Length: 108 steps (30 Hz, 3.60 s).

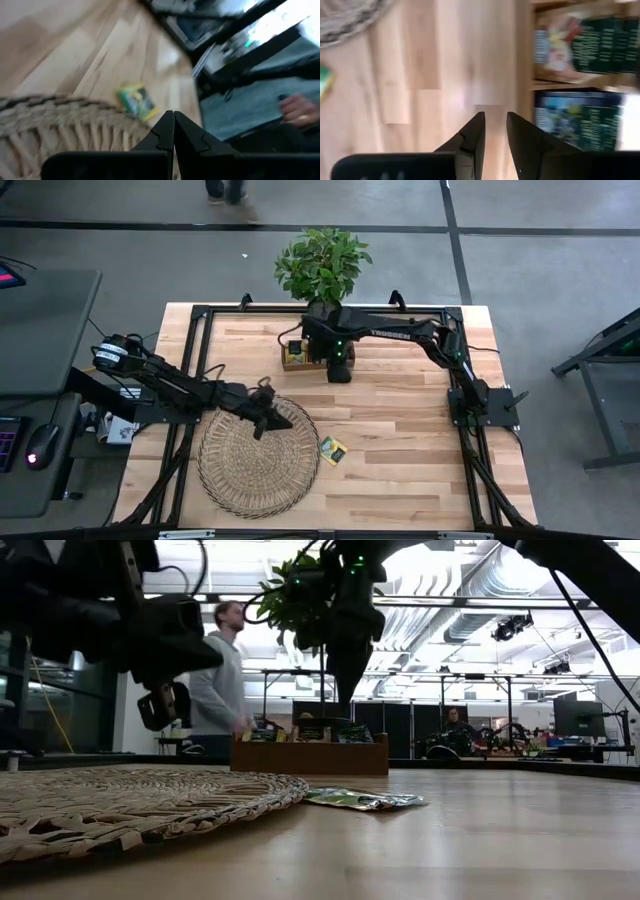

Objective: Pick & Place Tea
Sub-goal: Put the yellow tea bag into the left section of the wooden organizer

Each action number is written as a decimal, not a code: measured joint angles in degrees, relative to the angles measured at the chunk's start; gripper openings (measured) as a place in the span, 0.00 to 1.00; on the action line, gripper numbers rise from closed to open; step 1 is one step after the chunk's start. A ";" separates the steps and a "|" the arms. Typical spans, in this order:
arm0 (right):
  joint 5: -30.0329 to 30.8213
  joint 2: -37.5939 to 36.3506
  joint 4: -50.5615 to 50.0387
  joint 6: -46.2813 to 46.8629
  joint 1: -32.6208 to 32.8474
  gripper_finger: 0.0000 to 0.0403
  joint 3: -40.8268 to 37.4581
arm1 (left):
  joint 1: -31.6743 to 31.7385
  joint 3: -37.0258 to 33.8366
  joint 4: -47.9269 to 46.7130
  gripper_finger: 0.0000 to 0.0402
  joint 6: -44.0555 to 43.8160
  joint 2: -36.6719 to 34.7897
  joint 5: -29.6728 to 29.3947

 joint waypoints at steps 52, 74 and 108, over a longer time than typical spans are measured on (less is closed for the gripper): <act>26.98 0.27 17.48 99.90 54.70 0.00 -0.02 | 1.11 15.64 -41.14 0.00 13.75 1.29 18.27; 15.44 8.45 15.99 134.51 61.90 0.00 -0.09 | 3.74 45.26 -58.08 0.00 41.62 25.40 29.01; 68.17 -2.73 42.34 92.13 62.76 0.00 -0.04 | 9.69 53.59 -60.97 0.00 50.71 36.17 29.69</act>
